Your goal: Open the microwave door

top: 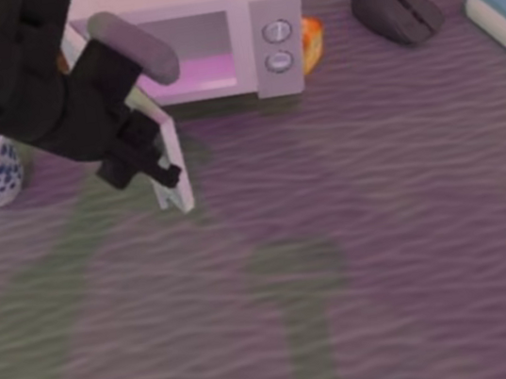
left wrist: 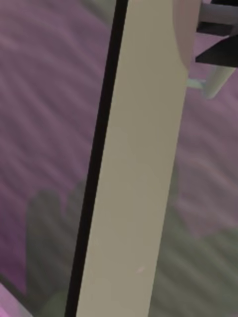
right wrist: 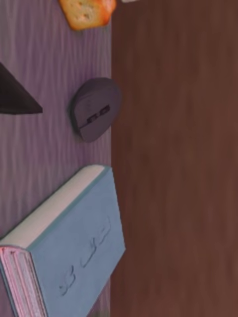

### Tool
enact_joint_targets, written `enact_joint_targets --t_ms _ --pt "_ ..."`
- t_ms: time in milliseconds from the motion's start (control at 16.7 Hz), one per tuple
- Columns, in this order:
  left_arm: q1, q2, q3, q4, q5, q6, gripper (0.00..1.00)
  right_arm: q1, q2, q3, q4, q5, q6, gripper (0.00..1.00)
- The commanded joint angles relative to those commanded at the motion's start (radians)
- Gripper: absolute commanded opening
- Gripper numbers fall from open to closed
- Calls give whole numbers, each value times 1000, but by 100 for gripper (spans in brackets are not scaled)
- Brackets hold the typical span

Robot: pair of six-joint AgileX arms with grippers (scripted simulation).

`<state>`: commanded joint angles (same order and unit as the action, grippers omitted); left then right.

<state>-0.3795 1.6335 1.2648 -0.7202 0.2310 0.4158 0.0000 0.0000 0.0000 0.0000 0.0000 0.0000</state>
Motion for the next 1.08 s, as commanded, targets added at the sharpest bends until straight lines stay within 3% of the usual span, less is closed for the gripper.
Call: enact_joint_targets --t_ms 840,1080 --pt "-2 1 -2 -1 5 1 0 0 0 0 0 0 0 100" --pt "27 -9 -1 -18 30 75 0 0 0 0 0 0 0 100"
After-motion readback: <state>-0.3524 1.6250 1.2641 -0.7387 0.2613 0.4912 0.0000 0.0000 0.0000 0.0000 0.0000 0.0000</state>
